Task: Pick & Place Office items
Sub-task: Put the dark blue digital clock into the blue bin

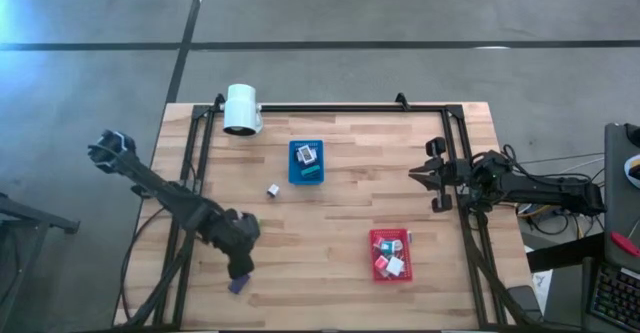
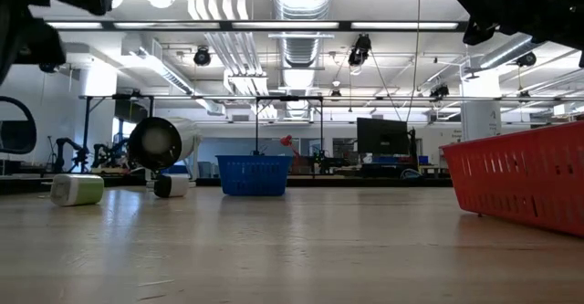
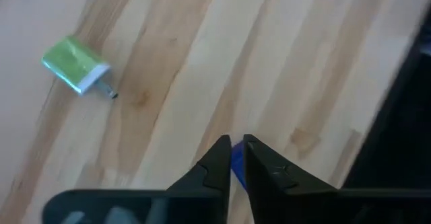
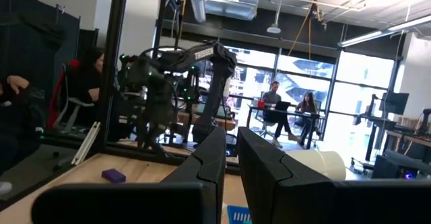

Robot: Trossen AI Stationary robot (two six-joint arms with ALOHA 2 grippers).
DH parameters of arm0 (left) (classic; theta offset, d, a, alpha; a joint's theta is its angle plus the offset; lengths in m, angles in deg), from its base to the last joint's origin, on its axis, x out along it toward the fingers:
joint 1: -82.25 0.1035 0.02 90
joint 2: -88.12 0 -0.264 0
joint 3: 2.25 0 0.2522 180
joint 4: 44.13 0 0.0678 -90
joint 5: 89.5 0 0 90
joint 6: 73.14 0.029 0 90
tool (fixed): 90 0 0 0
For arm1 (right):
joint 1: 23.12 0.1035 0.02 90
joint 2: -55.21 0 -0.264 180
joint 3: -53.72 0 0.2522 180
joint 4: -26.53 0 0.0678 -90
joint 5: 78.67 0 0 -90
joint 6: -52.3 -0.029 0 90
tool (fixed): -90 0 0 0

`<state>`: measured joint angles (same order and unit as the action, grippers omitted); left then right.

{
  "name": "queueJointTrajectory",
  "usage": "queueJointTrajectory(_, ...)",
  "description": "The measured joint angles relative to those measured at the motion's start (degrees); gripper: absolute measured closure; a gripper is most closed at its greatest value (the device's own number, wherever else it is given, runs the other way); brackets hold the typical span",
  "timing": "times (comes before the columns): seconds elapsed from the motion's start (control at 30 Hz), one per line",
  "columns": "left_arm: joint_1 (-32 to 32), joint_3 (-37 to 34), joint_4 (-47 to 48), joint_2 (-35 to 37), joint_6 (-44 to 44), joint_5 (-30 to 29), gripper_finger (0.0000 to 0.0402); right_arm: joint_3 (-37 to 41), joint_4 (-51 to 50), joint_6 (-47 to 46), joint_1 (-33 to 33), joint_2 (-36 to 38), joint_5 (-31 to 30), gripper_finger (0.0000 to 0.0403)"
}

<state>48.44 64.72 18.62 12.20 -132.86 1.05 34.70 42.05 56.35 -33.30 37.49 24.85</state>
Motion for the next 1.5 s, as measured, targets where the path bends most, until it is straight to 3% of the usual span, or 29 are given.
queueJointTrajectory(0.17,-0.78,0.00,-0.23,-3.97,-2.49,4.13,0.0313,0.00,0.03,-0.26,0.00,0.00,0.00,0.0369)
queueJointTrajectory(0.3,-2.53,0.00,-2.42,-5.77,-6.93,7.29,0.0256,-0.10,0.04,-0.35,0.00,0.02,-0.01,0.0369)
queueJointTrajectory(0.53,-6.35,-0.01,-7.36,-7.49,-20.62,7.80,0.0142,-0.78,-0.36,-1.32,0.00,0.00,-0.02,0.0369)
queueJointTrajectory(0.7,-7.35,-0.02,-8.90,-10.96,-25.69,7.39,0.0091,-0.90,-0.34,-0.64,-0.02,0.04,-0.04,0.0369)
queueJointTrajectory(0.83,-7.70,0.01,-10.51,-14.68,-28.08,7.40,0.0074,-0.90,-0.34,-0.63,-0.02,0.06,-0.15,0.0369)
queueJointTrajectory(1.13,-9.43,2.08,-10.78,-21.13,-32.30,8.08,0.0075,-0.90,-0.34,-1.07,0.00,0.09,-0.13,0.0369)
queueJointTrajectory(1.5,-9.87,3.08,-10.63,-26.51,-28.51,11.29,0.0082,-0.90,-0.27,-0.39,0.02,0.09,-0.05,0.0369)
